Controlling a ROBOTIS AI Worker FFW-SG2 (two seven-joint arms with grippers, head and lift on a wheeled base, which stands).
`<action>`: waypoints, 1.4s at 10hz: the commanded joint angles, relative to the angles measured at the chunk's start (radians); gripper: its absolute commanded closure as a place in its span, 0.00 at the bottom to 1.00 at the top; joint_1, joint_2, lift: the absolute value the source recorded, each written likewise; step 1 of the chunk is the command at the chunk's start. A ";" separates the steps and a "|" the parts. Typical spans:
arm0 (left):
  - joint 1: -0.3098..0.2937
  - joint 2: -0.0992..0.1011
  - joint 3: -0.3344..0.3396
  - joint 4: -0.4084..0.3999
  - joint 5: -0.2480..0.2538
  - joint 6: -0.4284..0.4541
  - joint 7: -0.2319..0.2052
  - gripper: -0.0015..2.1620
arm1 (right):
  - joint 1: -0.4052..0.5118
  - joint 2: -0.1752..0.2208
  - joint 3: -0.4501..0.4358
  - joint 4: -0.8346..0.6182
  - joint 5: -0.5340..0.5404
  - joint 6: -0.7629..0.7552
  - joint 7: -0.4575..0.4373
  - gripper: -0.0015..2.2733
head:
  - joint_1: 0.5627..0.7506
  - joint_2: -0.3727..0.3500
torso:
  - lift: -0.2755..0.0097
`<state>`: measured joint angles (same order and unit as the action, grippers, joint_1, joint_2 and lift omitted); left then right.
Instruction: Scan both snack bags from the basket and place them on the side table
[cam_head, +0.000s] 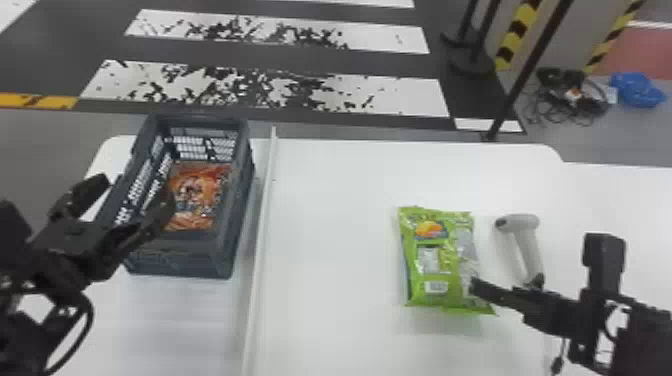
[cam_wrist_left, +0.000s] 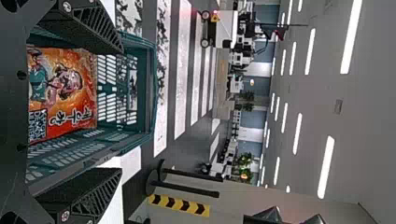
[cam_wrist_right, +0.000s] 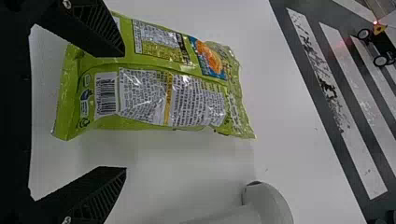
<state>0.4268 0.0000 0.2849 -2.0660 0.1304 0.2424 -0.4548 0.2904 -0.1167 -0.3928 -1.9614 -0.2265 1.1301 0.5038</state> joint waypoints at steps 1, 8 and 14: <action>0.000 -0.003 -0.001 0.003 0.000 -0.001 -0.001 0.05 | -0.042 -0.006 0.017 0.075 0.004 0.014 0.036 0.03 | 0.70 0.46 | 0.70; 0.004 -0.003 0.005 0.007 0.003 -0.004 -0.002 0.05 | -0.079 -0.021 0.037 0.136 0.036 0.050 0.154 0.99 | 0.70 0.52 | 0.70; 0.015 -0.003 0.010 -0.005 0.003 -0.004 -0.004 0.05 | -0.091 -0.012 -0.210 -0.024 -0.237 0.152 0.174 0.99 | 0.70 0.50 | 0.70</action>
<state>0.4416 0.0000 0.2954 -2.0681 0.1335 0.2399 -0.4587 0.2166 -0.1290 -0.5675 -1.9798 -0.4409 1.2682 0.6785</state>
